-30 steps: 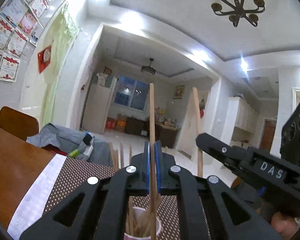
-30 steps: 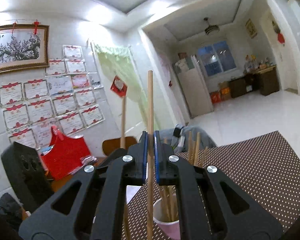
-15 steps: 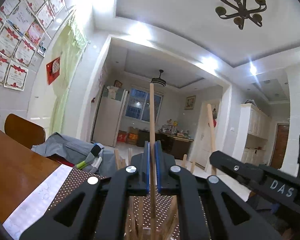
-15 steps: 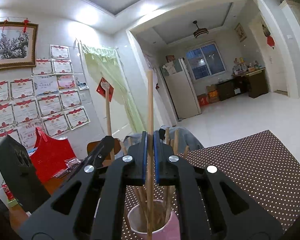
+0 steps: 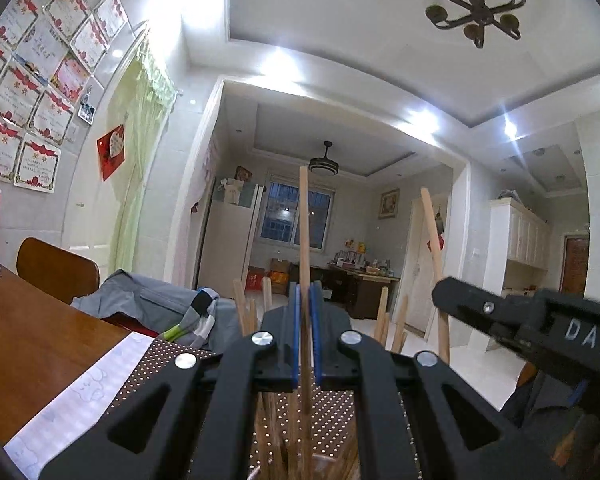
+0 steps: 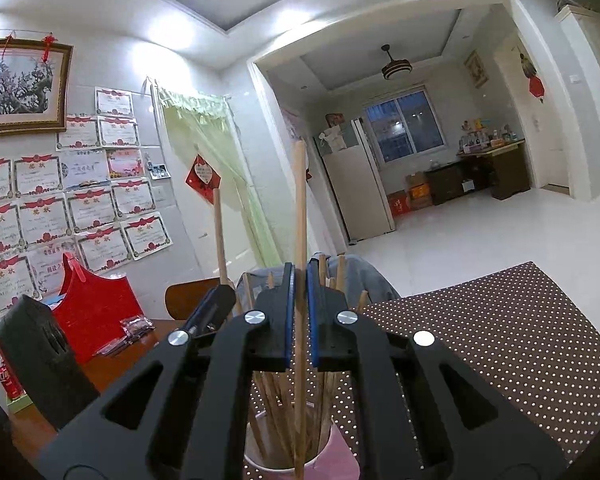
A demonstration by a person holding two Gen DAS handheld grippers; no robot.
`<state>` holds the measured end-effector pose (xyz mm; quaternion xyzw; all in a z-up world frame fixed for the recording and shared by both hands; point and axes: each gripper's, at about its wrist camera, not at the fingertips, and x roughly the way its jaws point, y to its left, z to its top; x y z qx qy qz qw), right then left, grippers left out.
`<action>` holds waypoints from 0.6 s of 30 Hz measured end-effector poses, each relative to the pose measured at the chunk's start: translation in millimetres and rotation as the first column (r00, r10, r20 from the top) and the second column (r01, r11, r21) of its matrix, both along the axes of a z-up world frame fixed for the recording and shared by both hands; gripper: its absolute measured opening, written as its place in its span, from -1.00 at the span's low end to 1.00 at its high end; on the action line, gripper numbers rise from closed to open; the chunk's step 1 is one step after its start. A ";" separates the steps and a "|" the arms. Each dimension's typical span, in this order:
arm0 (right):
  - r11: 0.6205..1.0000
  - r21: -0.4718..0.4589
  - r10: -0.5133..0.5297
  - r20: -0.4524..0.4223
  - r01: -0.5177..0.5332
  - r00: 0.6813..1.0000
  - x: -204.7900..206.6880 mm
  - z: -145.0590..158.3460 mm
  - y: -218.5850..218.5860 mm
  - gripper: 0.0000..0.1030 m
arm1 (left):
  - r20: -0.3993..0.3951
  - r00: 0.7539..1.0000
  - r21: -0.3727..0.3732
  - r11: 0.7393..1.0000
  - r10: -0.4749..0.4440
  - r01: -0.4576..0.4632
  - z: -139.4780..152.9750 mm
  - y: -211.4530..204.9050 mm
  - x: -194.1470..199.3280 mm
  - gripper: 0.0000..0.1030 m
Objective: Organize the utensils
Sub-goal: 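Open the left gripper over the cup while the right gripper releases its chopstick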
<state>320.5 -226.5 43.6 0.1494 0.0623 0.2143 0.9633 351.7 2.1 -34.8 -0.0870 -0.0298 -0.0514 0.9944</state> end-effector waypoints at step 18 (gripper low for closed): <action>1.000 0.020 0.018 -0.010 -0.018 1.000 0.8 1.1 -5.1 -0.88 | -0.127 0.992 0.047 0.999 -0.004 0.010 -22.6 -4.9 -12.5 -0.89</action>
